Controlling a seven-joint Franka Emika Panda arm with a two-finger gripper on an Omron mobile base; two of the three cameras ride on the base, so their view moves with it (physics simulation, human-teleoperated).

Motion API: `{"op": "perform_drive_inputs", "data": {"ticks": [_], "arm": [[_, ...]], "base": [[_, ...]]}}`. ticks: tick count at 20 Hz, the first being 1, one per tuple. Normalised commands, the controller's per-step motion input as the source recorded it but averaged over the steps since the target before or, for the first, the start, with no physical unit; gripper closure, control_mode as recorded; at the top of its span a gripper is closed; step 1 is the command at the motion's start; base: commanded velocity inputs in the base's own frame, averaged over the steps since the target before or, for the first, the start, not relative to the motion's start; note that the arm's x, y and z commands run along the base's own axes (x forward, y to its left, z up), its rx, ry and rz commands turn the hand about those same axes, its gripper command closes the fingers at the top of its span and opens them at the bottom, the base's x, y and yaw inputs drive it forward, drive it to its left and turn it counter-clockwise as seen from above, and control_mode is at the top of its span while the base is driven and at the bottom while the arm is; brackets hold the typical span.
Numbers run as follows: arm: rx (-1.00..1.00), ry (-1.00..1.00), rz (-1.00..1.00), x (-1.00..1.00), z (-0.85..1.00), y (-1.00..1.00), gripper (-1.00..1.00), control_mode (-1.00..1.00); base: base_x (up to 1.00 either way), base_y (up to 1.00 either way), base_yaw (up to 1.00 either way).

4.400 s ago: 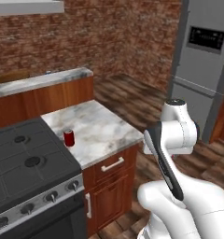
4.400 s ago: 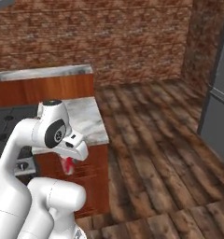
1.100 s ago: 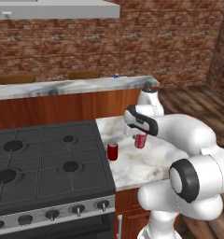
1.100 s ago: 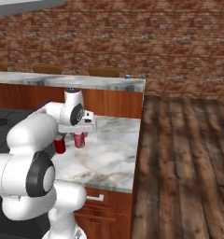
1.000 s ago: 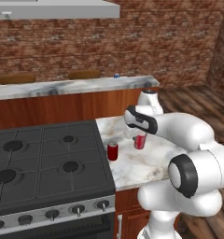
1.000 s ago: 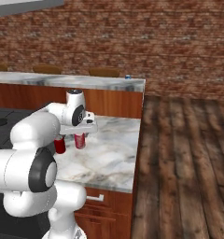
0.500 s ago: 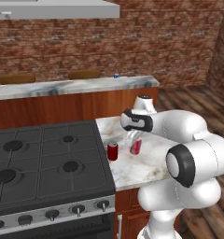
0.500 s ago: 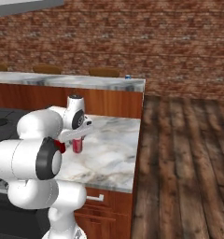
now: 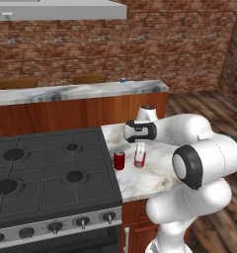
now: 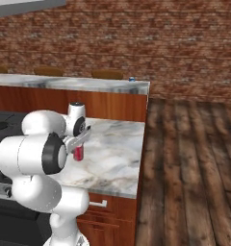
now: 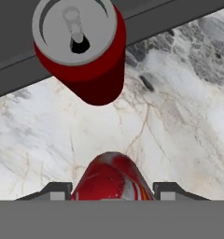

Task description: Four empty soda cans are scattered around the kitchen. Gather all the cans and cluster them next to the stove for recycling.

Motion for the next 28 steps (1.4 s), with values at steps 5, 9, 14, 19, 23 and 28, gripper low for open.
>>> {"op": "perform_drive_inputs", "data": {"ticks": [5,9,14,19,23,28], "arm": [[0.0,-0.09,0.19,0.13,-0.03,0.02,1.0,-1.0],[0.0,-0.05,0.12,0.08,-0.06,0.16,1.0,-1.0],[0.0,0.0,0.11,0.06,-0.16,0.27,1.0,-1.0],[0.0,0.0,0.1,0.12,-0.15,0.21,1.0,-1.0],[0.0,-0.02,0.12,0.18,-0.26,0.01,1.0,-1.0],[0.0,-0.04,0.12,0.16,-0.31,0.06,1.0,-1.0]], "base": [[0.0,0.0,0.0],[0.0,0.0,0.0],[0.0,0.0,0.0],[0.0,0.0,0.0],[0.0,0.0,0.0],[0.0,0.0,0.0]]}}
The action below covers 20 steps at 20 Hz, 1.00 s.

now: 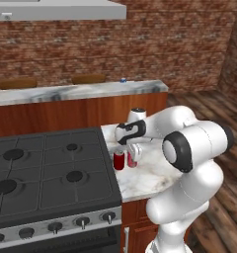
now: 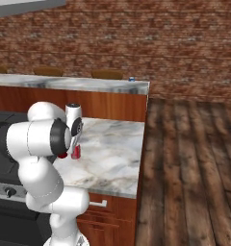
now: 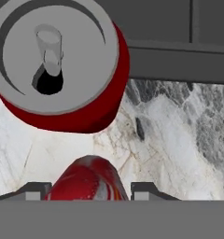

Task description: Four empty soda cans are scattered around the kitchen. Gather all the cans and cluster them next to the stove for recycling.

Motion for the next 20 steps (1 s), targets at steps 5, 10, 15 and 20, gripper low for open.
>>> {"op": "perform_drive_inputs", "data": {"ticks": [5,10,15,20], "arm": [[0.0,-0.04,0.12,0.08,-0.26,0.13,1.0,-1.0],[0.0,0.0,0.1,0.02,-0.21,0.14,1.0,-1.0],[0.0,0.0,0.07,0.0,-0.14,0.05,-1.0,-1.0],[0.0,0.0,0.01,-0.08,0.0,0.0,-1.0,-1.0]], "base": [[0.0,0.0,0.0],[0.0,0.0,0.0],[0.0,0.0,0.0],[0.0,0.0,0.0]]}}
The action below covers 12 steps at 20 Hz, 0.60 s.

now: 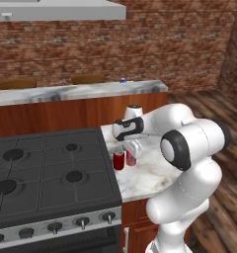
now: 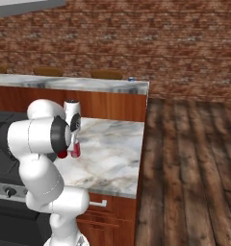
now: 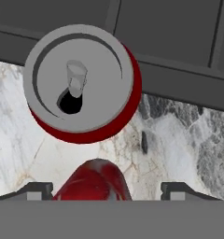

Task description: Four empty soda cans are scattered around the kitchen. Gather all the cans and cluster them next to the stove for recycling.

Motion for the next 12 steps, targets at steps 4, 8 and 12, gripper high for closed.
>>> {"op": "perform_drive_inputs", "data": {"ticks": [4,8,12], "arm": [[0.0,0.0,-0.01,-0.23,0.0,-0.04,-1.0,-1.0],[0.0,0.0,-0.01,-0.26,0.0,-0.08,-1.0,-1.0],[0.0,0.0,-0.01,-0.1,0.07,-0.11,-1.0,-1.0]], "base": [[0.0,0.0,0.0],[0.0,0.0,0.0],[0.0,0.0,0.0]]}}
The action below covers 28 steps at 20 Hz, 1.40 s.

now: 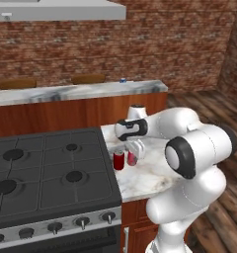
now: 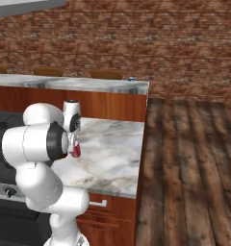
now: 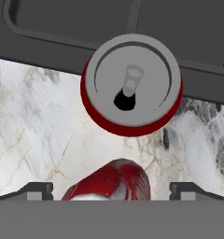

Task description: Four empty soda cans are scattered around the kitchen. Gather all the cans and cluster them next to the stove for recycling.

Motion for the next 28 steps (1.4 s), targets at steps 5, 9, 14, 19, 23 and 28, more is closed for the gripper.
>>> {"op": "perform_drive_inputs", "data": {"ticks": [5,9,14,19,23,28], "arm": [[0.0,0.07,0.0,-0.01,0.41,-0.05,-1.0,-1.0],[0.0,0.11,0.0,0.0,0.58,-0.07,-1.0,-1.0],[0.0,0.19,-0.12,-0.08,0.14,-0.41,-1.0,-1.0],[0.0,0.24,-0.23,-0.1,0.0,-0.54,-1.0,-1.0],[-0.04,0.25,-0.31,0.0,-0.08,-0.34,-1.0,-1.0],[-0.03,0.13,-0.41,0.01,-0.09,-0.16,-1.0,-1.0]], "base": [[0.0,0.0,0.0],[0.0,0.0,0.0],[0.0,0.0,0.0],[0.0,0.0,0.0],[0.0,0.0,0.0],[0.0,0.0,0.0]]}}
